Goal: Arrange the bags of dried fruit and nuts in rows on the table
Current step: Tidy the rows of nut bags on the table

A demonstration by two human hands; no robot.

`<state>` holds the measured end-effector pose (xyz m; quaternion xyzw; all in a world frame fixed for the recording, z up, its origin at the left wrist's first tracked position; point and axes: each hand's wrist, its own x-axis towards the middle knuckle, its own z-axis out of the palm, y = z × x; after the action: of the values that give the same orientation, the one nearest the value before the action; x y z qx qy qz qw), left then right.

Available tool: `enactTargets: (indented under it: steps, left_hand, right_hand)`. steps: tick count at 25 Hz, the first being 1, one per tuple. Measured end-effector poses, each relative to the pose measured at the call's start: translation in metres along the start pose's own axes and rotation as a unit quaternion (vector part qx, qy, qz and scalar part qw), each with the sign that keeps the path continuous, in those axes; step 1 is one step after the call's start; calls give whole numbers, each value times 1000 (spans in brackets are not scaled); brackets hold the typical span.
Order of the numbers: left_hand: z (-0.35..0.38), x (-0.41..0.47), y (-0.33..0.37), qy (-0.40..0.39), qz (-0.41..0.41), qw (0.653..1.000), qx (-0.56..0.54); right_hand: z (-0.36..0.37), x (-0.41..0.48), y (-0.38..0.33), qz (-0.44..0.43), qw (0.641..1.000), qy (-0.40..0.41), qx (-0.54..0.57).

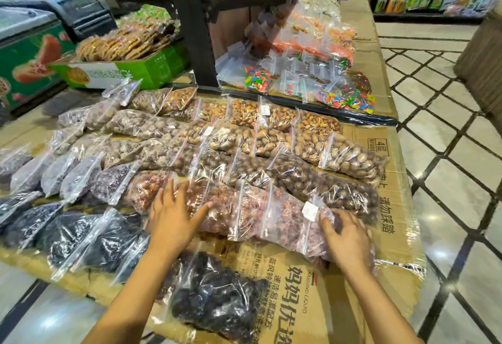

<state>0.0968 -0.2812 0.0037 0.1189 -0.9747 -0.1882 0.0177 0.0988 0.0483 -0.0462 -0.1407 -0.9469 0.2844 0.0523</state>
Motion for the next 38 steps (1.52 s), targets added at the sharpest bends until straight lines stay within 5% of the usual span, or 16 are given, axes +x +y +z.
enactTargets:
  steps: [4,6,11,15,22,33,38]
  left_hand:
    - [6,25,-37,-82,84,989,90]
    - [5,34,-51,-99,132,984,65]
    - [1,54,-71,-119,205,971,28]
    - [-10,58,-80,-155,250,955,43]
    - [-45,72,-117,-126,321,928,138]
    - [-132,187,-254,2,145,989,-13]
    - [-133,312,-309,-131,182,973,-48]
  right_hand:
    - [4,-8,-29,66,996,62,11]
    - [15,-26,-71,31,995,96,16]
    - [69,-45,-182,-103,993,-11,-64]
    - [111,-57,-199,-83,971,-19,-222]
    - [109,-59,-225,5,980,-89,-180]
    - [168,-38,-386,-71,991,-104,46]
    - [238,16,-464,58,979,-156,114]
